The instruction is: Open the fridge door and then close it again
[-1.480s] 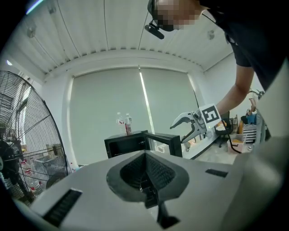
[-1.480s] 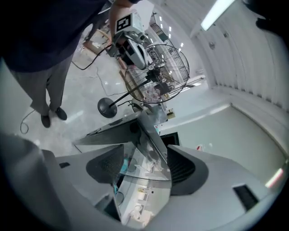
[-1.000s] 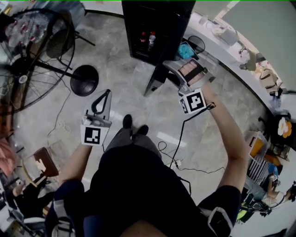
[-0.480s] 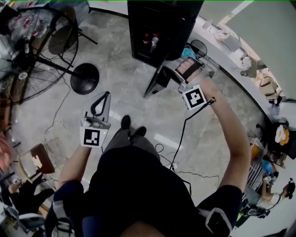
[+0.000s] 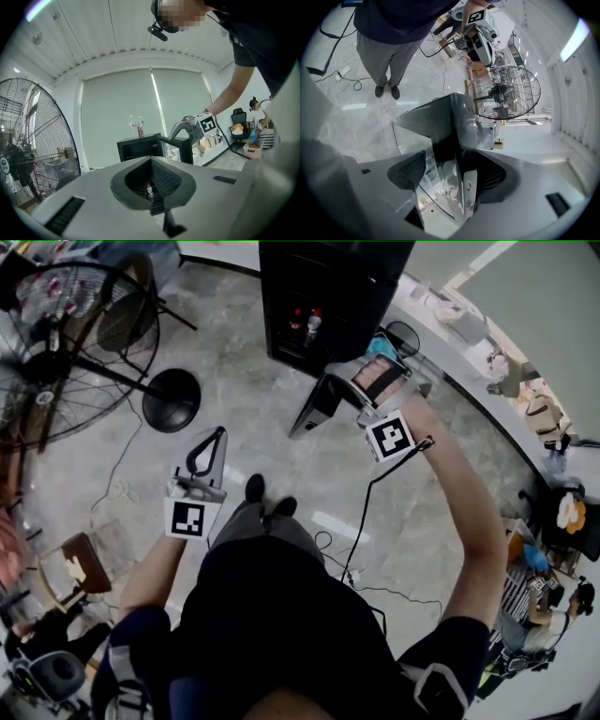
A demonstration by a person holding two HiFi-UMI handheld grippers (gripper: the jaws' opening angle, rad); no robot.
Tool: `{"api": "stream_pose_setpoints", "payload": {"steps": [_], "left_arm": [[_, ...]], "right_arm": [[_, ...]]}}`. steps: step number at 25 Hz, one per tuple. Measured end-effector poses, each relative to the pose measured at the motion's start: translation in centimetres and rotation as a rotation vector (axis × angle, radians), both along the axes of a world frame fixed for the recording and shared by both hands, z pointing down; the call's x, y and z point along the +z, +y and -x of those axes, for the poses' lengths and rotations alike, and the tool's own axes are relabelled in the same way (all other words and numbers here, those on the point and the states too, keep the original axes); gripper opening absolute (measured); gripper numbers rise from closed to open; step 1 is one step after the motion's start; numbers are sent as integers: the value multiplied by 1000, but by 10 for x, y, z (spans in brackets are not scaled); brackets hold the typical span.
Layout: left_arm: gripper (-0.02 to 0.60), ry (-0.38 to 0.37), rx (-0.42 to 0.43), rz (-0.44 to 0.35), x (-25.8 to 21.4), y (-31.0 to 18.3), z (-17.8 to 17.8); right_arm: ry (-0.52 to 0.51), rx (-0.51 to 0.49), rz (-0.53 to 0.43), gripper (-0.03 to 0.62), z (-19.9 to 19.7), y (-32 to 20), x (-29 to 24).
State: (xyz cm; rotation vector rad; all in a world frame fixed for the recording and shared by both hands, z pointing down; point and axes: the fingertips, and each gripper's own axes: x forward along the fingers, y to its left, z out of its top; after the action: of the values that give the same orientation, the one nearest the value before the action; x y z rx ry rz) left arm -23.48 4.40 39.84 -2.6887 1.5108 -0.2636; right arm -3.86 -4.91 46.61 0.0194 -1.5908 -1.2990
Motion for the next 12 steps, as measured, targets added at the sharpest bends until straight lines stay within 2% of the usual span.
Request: {"api": "stream_pose_setpoints", "payload": {"steps": [6, 12], "left_arm": [[23, 2, 23, -6, -3, -3, 4], [23, 10, 46, -11, -3, -12, 25]], "right_arm": [[-4, 46, 11, 351, 17, -10, -1], [-23, 123, 30, 351, 54, -32, -1]]}}
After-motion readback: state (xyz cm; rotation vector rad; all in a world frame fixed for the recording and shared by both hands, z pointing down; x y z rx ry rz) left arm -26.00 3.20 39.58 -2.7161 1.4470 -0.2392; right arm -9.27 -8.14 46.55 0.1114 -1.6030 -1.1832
